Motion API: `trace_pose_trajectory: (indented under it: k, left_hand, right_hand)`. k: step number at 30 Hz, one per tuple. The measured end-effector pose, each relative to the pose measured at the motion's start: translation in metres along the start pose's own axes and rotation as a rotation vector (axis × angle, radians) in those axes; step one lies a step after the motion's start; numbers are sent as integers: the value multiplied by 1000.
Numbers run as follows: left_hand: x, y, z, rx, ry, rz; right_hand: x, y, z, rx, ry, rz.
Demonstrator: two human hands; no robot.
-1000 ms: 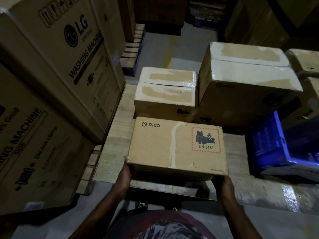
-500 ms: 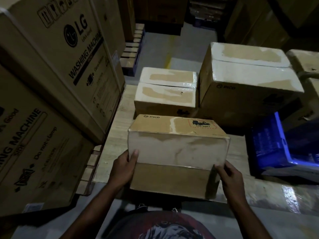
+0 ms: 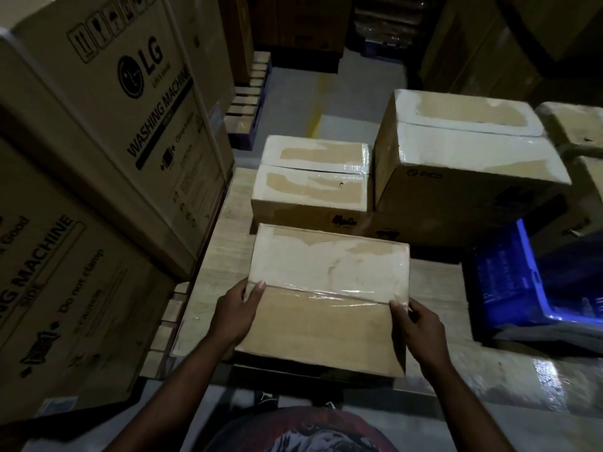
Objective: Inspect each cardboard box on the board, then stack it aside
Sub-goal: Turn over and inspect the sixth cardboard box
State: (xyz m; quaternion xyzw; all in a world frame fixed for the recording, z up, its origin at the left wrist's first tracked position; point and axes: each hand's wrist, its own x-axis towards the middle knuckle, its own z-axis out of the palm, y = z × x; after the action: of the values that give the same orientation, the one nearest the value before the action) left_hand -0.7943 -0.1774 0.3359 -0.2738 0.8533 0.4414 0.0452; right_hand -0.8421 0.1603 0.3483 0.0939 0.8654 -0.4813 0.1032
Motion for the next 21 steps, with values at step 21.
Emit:
trace_pose_trajectory:
  k: [21]
  left_hand:
    - [4,-13,-2,45,-148,-256]
  right_hand:
    - [-1,33,13,179,-47,123]
